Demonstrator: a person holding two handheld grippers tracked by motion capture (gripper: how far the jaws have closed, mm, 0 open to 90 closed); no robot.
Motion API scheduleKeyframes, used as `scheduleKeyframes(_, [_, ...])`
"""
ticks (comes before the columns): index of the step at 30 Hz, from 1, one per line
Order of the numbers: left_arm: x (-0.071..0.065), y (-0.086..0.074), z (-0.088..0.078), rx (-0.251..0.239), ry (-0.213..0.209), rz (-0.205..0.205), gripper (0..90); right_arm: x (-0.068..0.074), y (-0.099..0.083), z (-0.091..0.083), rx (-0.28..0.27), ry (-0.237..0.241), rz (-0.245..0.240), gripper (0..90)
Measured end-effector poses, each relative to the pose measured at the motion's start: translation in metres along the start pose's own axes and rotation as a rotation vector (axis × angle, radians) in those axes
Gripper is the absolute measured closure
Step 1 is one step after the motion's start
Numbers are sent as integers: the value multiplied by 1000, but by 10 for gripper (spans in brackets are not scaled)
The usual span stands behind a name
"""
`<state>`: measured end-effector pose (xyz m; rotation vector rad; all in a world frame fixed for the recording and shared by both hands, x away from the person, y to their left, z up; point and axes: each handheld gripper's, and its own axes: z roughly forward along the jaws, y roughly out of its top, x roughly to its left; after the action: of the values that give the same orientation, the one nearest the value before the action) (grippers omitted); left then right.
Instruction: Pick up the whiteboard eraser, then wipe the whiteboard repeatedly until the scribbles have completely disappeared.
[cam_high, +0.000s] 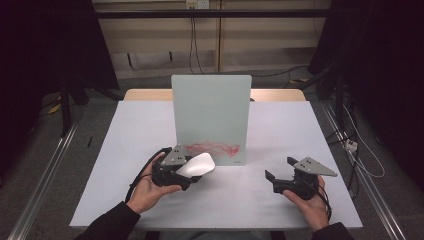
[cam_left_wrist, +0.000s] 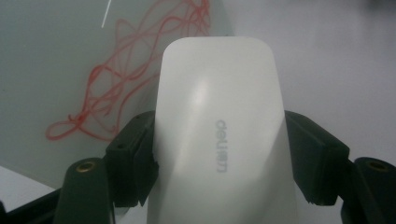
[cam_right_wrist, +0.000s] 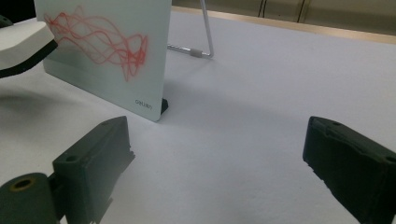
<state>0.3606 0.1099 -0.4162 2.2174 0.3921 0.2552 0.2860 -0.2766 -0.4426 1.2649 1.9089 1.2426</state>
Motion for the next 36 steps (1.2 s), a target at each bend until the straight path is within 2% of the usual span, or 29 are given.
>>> scheduleKeyframes(2, [0,0,-2,-1,15,5,308,0,0,0,-2,1,2,76])
scheduleKeyframes(8, [-1,-1,-5,-49,51,12,308,-1,1,3,2,3,9,76])
scheduleKeyframes(16, [-2,-1,-5,-62,92,11,309,0,1,2,2,7,8,76])
scheduleKeyframes(22, [-5,0,-10,-91,171,40,308,1,0,2,4,19,5,80])
scheduleKeyframes(23, [-4,1,-10,-97,201,48,308,0,0,2,5,18,4,81])
scheduleKeyframes(25, [-4,1,-10,-105,217,48,308,-1,0,1,4,16,10,79])
scheduleKeyframes(28, [-2,3,-9,-113,264,71,308,-1,0,0,0,14,6,78])
scheduleKeyframes(33, [-1,10,-6,-127,306,127,308,0,0,1,4,22,4,78])
scheduleKeyframes(36, [0,15,-5,-131,322,179,308,1,0,1,5,23,4,78])
